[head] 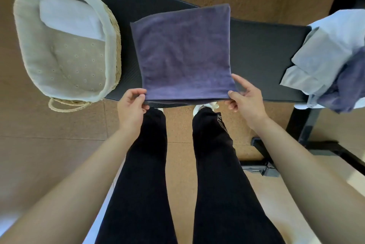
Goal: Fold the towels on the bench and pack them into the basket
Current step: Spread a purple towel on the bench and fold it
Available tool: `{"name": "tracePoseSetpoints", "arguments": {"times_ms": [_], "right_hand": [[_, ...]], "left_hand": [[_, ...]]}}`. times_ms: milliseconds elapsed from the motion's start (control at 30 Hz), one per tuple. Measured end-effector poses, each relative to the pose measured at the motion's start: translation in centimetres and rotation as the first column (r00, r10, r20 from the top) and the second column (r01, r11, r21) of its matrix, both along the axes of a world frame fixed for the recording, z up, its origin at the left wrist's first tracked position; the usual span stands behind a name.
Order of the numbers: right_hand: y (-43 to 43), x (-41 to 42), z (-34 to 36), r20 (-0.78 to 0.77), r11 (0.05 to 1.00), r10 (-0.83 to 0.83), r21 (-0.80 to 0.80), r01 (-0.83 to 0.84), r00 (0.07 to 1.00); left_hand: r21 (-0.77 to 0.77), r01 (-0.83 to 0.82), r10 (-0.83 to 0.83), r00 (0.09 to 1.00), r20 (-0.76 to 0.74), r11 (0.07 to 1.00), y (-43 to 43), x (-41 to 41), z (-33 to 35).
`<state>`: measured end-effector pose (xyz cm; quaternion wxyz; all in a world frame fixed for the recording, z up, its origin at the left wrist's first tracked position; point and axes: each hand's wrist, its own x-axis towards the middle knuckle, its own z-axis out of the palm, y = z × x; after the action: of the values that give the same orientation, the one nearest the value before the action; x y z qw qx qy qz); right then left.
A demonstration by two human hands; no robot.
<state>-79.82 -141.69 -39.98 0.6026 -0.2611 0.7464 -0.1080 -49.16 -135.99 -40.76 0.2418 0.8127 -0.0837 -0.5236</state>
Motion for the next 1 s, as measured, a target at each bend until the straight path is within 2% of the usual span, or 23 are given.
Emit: {"name": "tracePoseSetpoints", "arguments": {"times_ms": [133,300,467,633,700,767,833,867,933,1000], "right_hand": [[-3.2,0.6,0.7,0.054,0.994,-0.05,-0.09,0.055,0.997],[-8.3,1.5,-0.2,0.167,0.985,-0.133,-0.088,0.149,0.977],[-12.4,2.3,-1.2,0.217,0.973,-0.211,-0.046,0.226,0.953],[-15.4,3.4,-1.8,0.212,0.97,-0.229,-0.026,0.24,0.95],[-16.0,3.9,-1.8,0.245,0.966,-0.225,-0.071,0.249,0.943],[-15.8,4.1,-2.4,0.189,0.953,-0.215,-0.175,0.248,0.958],[-14.8,4.3,-3.6,-0.015,0.952,-0.128,-0.283,0.118,0.992],[-14.2,4.2,-4.3,-0.128,0.955,-0.056,-0.295,0.016,0.99],[-12.8,3.9,-5.5,-0.263,0.947,0.114,-0.264,-0.185,0.958],[-11.3,3.7,-6.5,-0.338,0.899,0.291,-0.223,-0.376,0.895]], "left_hand": [[-0.041,0.02,-0.023,0.998,-0.067,0.999,-5.3,2.0,0.6],[-0.004,-0.086,0.084,0.978,-0.189,0.996,-11.3,3.0,-1.2],[0.072,-0.207,0.216,0.961,-0.173,0.976,-15.4,3.3,-2.3],[0.021,-0.324,0.323,0.936,-0.141,0.946,-17.6,2.5,-1.7],[-0.041,-0.326,0.32,0.94,-0.116,0.944,-17.7,2.0,-1.7],[-0.144,-0.194,0.202,0.979,0.041,0.97,-17.0,1.2,-2.0],[-0.22,0.081,-0.031,0.975,0.222,0.972,-15.4,0.2,-2.3],[-0.227,0.243,-0.177,0.945,0.276,0.943,-14.5,-0.3,-2.5],[-0.172,0.575,-0.496,0.795,0.35,0.8,-12.9,-1.3,-3.1],[-0.051,0.797,-0.72,0.569,0.398,0.602,-11.7,-1.9,-4.1]]}}
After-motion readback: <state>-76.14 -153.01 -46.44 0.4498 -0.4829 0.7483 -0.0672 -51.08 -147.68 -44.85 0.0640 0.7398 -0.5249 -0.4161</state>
